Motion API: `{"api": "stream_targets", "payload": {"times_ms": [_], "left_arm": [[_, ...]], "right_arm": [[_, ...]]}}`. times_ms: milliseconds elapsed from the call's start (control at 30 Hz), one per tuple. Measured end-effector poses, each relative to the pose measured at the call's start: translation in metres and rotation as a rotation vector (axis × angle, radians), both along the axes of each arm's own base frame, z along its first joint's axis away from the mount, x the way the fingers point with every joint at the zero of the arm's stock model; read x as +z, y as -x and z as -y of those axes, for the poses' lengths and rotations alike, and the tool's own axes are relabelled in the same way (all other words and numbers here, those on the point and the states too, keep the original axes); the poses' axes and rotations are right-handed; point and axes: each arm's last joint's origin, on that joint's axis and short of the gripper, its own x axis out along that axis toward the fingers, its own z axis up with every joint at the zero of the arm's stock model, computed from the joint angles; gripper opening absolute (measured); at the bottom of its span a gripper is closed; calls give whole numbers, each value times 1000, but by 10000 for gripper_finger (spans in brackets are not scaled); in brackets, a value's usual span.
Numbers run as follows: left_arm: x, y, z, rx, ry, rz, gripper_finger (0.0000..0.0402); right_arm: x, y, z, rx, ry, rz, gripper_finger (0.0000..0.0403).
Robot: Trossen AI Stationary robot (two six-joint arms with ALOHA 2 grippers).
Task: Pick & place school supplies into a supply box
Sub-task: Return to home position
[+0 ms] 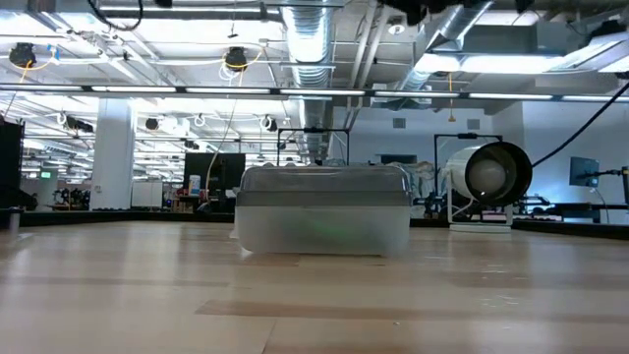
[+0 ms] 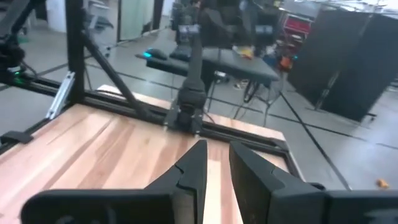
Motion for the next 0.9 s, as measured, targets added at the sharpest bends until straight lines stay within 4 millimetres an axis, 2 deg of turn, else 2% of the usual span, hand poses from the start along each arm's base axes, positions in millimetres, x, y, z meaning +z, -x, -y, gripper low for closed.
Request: {"api": "stream_targets", "payload": {"times_ms": [133,233,333,500,767,900], "left_arm": [[-34,-2,-7,75,53,-18,113],[-47,0,-9,86,64,39,113],[-59,5,-9,89,87,54,113],[-75,14,-6,81,128,67,113],[-112,26,-3,122,152,152,113],[-127,31,-1,114,170,173,113]], "right_arm": [[-16,3,14,-34,-31,19,63],[-27,12,29,-86,-69,48,63],[-35,25,36,-38,-86,89,63],[-44,48,32,8,-89,154,63],[-84,90,19,-39,-118,287,63],[-99,102,16,-41,-143,315,63]]}}
